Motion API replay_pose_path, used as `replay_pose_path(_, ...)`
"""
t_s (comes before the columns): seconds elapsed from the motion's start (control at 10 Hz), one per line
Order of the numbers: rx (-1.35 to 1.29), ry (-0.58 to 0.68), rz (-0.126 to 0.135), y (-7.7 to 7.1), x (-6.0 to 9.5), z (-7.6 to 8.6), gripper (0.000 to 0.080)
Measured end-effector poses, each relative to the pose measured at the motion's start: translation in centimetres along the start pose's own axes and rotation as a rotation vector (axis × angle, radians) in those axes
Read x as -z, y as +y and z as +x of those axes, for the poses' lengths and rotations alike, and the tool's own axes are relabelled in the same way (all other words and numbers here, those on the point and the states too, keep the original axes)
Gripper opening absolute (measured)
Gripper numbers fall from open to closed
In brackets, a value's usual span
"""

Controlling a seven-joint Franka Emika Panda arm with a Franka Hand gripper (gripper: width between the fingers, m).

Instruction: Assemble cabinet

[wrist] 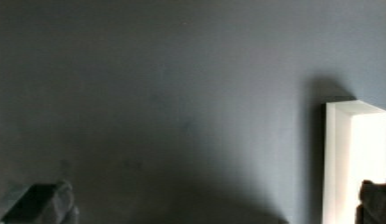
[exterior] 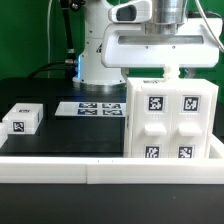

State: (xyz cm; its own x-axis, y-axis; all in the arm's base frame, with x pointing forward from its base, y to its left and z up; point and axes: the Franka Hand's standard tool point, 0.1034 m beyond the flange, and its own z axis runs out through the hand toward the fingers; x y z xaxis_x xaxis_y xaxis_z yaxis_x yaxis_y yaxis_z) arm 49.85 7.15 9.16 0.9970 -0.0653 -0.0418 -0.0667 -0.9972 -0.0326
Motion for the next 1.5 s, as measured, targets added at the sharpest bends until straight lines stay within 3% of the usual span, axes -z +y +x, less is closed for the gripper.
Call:
replay_pose_path(0.1,0.025,0.000,-0.002,0.5,-0.1,0.0,0.0797)
replay_pose_path(0.2,0.047,-0.001,-0.009,2.5,-0.5,-0.3,0.0797)
replay_pose_path(0.4,0.054,-0.009,-0.019,8.2,-1.5,-1.5,0.0797)
replay_pose_path(0.7,0.116,-0.016,-0.025,13.9,-2.2,-1.9,0.0797)
replay_pose_path(1.0,0.100,-0.016,-0.028,16.2,-2.1,-2.0,0.0797)
replay_pose_path(1.3,0.152,-0.031,-0.031,21.2,-2.9,-3.3,0.0797)
replay_pose_path(1.5,0.157,-0.039,-0.032,23.5,-3.2,-4.1,0.0797)
